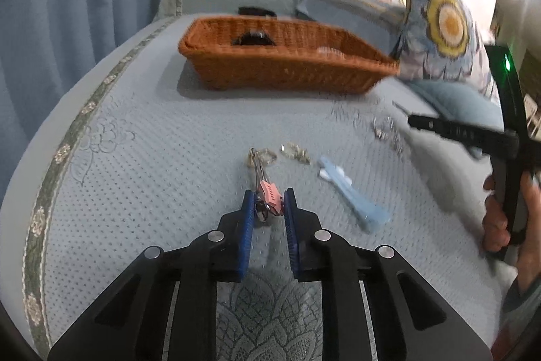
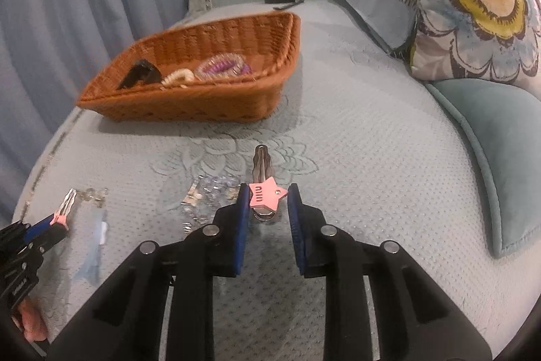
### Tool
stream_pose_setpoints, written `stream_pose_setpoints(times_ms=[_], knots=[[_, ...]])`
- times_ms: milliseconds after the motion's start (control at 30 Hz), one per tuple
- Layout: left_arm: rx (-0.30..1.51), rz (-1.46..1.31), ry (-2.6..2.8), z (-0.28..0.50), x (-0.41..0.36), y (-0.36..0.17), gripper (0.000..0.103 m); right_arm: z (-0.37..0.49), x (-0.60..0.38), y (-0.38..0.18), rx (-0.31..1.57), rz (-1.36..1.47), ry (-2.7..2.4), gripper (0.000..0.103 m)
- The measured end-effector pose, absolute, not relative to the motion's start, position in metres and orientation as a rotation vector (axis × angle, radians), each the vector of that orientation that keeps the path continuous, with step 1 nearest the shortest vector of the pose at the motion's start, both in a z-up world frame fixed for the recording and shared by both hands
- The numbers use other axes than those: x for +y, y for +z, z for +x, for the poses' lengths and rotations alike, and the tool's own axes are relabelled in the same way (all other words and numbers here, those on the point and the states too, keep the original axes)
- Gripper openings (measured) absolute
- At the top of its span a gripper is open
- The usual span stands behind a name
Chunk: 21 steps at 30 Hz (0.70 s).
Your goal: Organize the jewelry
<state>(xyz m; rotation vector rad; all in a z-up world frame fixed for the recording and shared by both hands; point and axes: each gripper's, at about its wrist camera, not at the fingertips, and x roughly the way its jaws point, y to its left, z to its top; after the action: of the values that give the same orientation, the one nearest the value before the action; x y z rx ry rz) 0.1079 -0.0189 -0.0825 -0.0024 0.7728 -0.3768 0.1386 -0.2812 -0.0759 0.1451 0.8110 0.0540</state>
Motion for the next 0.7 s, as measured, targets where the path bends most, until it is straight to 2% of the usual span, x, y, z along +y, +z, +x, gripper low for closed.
stream_pose_setpoints(times_ms=[433,700], knots=[[0.679,-0.076,-0.408,0.103,-0.014,-0.061,0.016,0.105,-0.262,-0.025,0.619,0.12,0.163,0.02],[0.564,-0.049,-0.438,0.128,-0.024,-0.006,0.016,0.12,-0.265,0.003,0.559,0.157,0.173,0.02]])
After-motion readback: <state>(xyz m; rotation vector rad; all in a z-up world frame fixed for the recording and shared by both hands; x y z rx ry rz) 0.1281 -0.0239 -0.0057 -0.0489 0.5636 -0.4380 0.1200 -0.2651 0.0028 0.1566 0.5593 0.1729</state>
